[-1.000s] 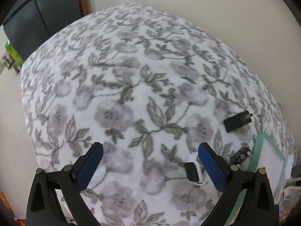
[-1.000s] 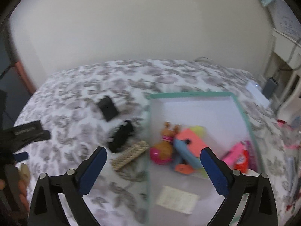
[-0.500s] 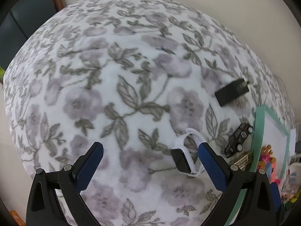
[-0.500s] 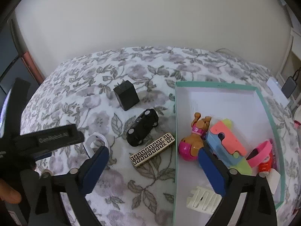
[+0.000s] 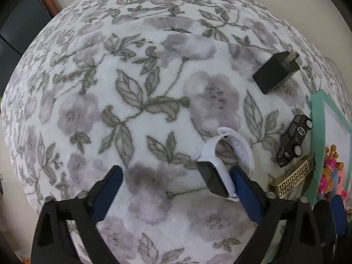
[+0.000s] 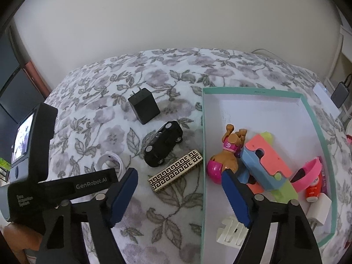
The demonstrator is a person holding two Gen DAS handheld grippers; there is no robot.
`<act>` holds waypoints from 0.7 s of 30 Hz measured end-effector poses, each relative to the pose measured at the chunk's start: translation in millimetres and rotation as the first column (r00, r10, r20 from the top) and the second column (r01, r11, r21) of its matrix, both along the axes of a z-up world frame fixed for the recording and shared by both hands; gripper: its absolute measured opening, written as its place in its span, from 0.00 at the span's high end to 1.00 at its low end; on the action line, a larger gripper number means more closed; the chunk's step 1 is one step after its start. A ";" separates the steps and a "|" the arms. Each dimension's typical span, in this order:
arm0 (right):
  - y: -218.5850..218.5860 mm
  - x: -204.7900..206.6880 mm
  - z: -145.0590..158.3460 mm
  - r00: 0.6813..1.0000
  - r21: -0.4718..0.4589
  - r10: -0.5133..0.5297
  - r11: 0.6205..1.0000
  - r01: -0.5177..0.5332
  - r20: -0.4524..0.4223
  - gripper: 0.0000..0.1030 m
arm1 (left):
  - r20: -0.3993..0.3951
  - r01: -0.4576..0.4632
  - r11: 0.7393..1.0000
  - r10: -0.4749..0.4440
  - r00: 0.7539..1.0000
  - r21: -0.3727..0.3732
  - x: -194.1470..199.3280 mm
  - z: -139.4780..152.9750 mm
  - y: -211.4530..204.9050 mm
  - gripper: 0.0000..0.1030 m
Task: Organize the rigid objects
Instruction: 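Grasp the white watch band with the left gripper while the right grasps the patterned bar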
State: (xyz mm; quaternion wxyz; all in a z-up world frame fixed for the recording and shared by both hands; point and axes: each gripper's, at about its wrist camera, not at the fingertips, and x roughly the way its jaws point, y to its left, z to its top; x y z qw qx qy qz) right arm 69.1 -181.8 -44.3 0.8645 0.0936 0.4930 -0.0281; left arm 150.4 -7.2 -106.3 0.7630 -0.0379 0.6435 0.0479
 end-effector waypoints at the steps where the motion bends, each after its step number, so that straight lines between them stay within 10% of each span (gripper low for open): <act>1: -2.1 0.1 -1.1 1.000 0.007 -0.007 1.000 0.007 -0.005 0.29 | -0.003 0.008 1.000 -0.008 1.000 -0.007 -0.7 -1.0 -2.6 0.23; 10: -7.9 1.7 -0.7 0.999 0.051 -0.040 0.998 0.040 -0.004 0.51 | 0.011 0.077 0.997 -0.077 0.997 0.011 -9.1 0.5 -25.6 0.60; 21: 10.3 13.7 -18.6 0.997 0.077 -0.015 0.997 0.021 -0.076 0.59 | 0.029 0.050 0.996 -0.052 0.998 0.073 1.3 2.1 -5.0 0.66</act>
